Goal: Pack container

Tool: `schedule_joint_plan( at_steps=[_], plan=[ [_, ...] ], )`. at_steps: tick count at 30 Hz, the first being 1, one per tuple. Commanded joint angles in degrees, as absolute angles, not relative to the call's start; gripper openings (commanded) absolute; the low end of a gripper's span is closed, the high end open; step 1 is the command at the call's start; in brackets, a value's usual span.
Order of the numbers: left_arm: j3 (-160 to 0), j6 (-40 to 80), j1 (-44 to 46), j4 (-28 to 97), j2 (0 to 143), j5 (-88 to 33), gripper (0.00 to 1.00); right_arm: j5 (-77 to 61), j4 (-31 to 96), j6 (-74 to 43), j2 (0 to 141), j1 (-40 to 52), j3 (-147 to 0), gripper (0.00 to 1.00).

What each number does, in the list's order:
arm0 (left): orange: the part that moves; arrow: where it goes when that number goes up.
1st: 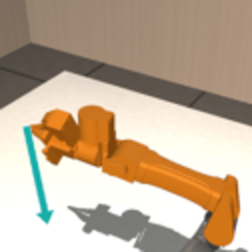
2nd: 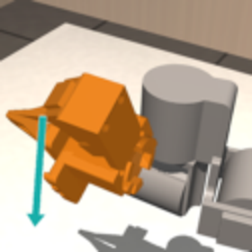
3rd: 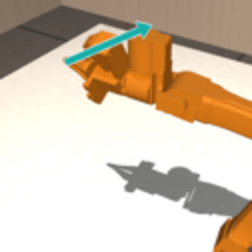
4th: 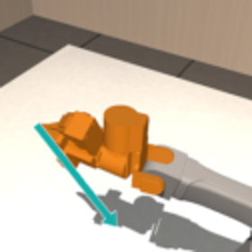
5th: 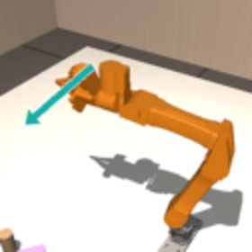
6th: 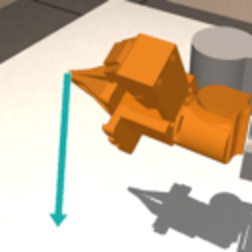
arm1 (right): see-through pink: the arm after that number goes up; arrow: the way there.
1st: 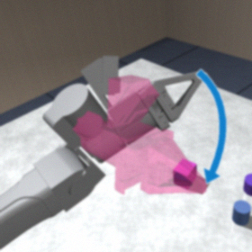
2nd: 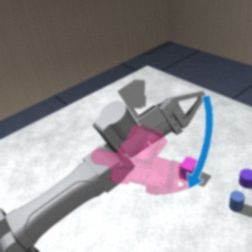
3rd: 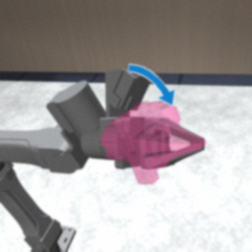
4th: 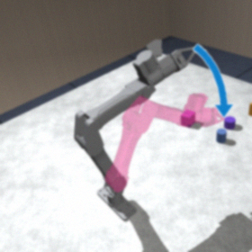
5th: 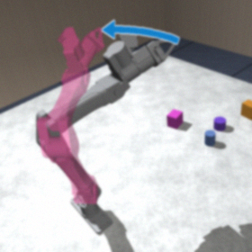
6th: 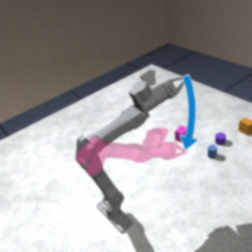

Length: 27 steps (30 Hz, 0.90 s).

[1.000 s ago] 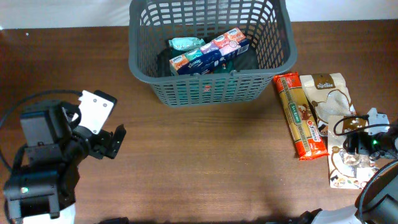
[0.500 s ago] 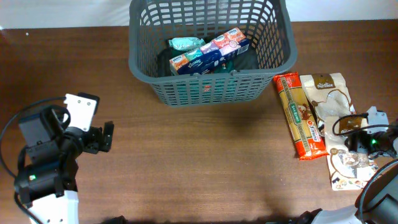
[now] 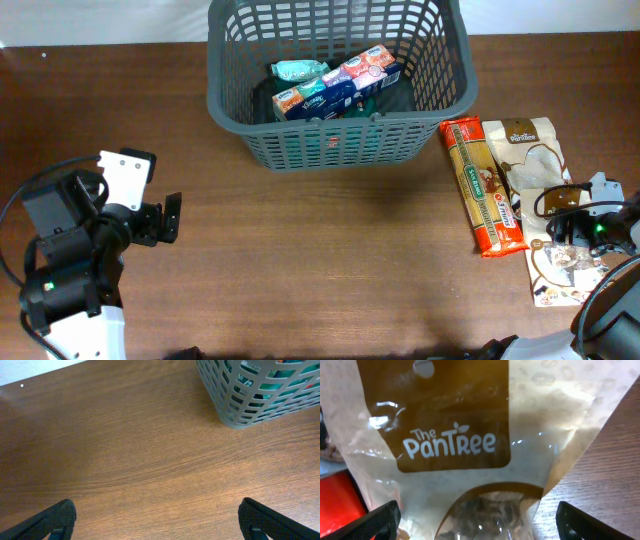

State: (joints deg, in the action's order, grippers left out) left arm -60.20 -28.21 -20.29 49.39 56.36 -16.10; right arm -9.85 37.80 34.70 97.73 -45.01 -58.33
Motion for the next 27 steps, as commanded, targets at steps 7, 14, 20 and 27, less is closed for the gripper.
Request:
schedule_joint_plan(
  at_steps=[7, 14, 20, 27],
  plan=[
    [-59.8, -27.0, -20.6, 48.6, 56.2, -17.2, 0.99, -9.0, 32.9, 32.3, 97.9, -45.1, -52.9, 0.96],
    [-59.8, -27.0, -20.6, 48.6, 56.2, -17.2, 0.99, -9.1, 32.3, 32.3, 97.9, -45.1, -52.7, 0.48],
    [-59.8, -27.0, -20.6, 48.6, 56.2, -17.2, 0.99, -10.0, 31.2, 32.4, 97.9, -45.1, -52.7, 0.03],
    [-59.8, -27.0, -20.6, 48.4, 56.2, -17.2, 0.99, -13.4, 31.3, 32.3, 97.8, -45.0, -56.6, 0.04]
  ],
)
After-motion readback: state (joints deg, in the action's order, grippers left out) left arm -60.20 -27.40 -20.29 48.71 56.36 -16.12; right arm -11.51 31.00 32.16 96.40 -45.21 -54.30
